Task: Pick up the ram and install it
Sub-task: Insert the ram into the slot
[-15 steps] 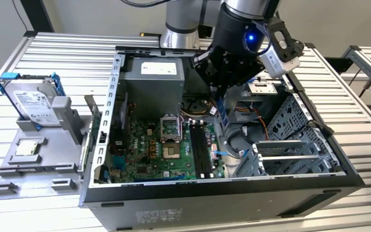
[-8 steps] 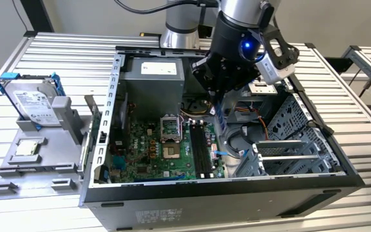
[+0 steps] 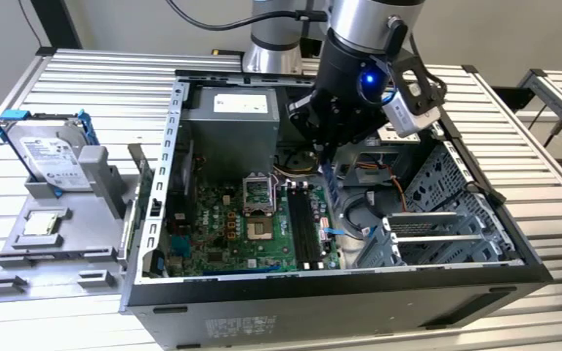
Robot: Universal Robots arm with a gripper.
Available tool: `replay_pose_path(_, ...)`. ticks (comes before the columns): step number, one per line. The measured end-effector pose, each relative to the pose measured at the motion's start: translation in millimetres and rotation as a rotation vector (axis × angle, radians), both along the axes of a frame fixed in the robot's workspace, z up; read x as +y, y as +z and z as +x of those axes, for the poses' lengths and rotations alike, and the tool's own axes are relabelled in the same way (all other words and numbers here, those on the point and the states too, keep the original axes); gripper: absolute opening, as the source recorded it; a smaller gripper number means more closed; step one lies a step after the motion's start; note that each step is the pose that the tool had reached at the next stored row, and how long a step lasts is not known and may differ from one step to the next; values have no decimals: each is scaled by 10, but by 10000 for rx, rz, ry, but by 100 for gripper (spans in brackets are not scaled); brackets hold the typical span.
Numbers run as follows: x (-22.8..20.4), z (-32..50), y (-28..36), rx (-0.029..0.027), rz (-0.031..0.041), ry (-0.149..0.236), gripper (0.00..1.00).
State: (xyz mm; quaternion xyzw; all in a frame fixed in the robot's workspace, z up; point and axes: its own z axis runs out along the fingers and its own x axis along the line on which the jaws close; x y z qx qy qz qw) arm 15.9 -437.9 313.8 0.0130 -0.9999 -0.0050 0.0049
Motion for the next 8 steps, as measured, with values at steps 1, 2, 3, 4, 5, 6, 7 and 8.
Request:
replay_pose_path(1,0,-3,-19,-6,0,-1,0)
replay_pose_path(2,0,-5,-37,-11,-2,-1,0)
replay_pose_path(3,0,-7,-56,-15,-2,0,0)
replay_pose_path(4,0,-8,-73,-16,-5,1,0)
replay_pose_path(5,0,-9,-92,-18,-7,1,0)
replay_pose_path(6,0,-11,-109,-20,-8,1,0)
replay_pose_path(7,0,-12,-128,-22,-8,1,0)
replay_pose_path(8,0,-13,-146,-23,-8,1,0)
